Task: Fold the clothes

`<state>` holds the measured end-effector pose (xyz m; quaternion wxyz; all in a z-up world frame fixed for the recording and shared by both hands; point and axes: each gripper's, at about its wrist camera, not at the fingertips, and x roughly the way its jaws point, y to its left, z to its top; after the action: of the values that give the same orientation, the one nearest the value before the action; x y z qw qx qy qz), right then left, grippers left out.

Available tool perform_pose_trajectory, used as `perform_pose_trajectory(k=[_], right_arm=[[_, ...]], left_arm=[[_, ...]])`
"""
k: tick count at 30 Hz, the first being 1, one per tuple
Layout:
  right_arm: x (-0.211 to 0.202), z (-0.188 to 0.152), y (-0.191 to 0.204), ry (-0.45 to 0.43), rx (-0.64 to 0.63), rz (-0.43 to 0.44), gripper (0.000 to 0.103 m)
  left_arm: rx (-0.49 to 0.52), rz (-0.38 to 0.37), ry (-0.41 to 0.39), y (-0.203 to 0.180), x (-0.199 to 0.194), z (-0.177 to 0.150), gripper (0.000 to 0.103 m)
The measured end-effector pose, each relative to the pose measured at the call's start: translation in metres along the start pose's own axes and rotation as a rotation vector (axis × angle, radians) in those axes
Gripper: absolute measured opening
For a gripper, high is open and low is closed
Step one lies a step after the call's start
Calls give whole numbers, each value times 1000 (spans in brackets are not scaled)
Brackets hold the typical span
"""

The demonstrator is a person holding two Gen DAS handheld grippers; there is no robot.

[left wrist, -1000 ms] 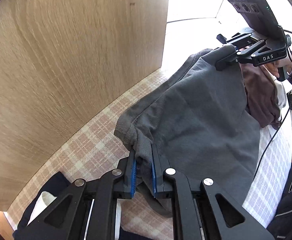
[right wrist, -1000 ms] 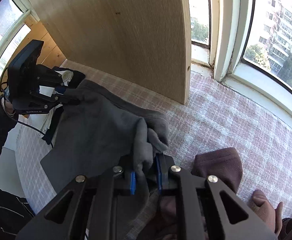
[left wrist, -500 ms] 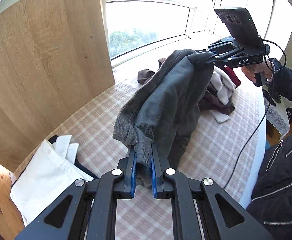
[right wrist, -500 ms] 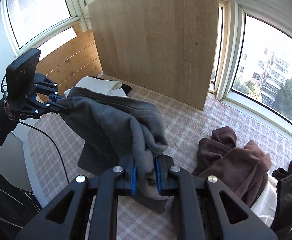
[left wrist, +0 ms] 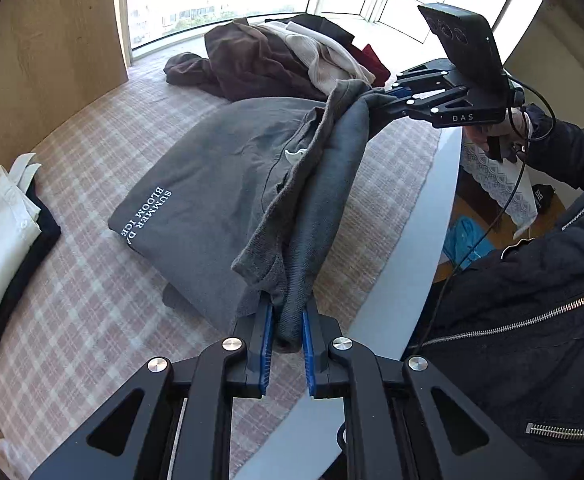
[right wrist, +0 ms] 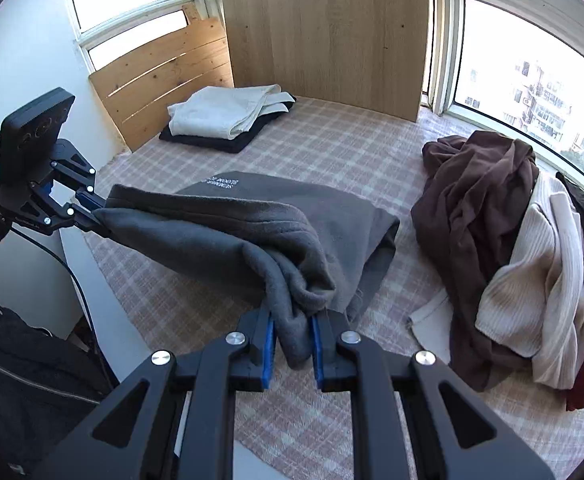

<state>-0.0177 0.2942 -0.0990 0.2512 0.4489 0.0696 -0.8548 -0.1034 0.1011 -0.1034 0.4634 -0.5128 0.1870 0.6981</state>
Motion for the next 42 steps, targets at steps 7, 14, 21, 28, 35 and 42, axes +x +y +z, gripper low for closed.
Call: perform_pose_trajectory(k=[7, 14, 21, 28, 35, 42], right_arm=[[17, -74, 27, 212, -78, -47, 25], [-27, -86, 6, 119, 68, 59, 37], [-1, -77, -18, 78, 235, 85, 37], [39, -80, 7, 185, 155, 170, 38], [7, -61, -45, 112, 251, 248, 38], [54, 5, -135, 118, 426, 216, 37]], left_arm=[[-12, -125, 106, -47, 7, -46, 9], [42, -58, 27, -46, 0, 4, 8], [131, 8, 136, -49, 65, 21, 8], [119, -13, 237, -39, 109, 11, 9], [130, -41, 133, -55, 64, 48, 11], [234, -36, 143, -74, 106, 86, 13]])
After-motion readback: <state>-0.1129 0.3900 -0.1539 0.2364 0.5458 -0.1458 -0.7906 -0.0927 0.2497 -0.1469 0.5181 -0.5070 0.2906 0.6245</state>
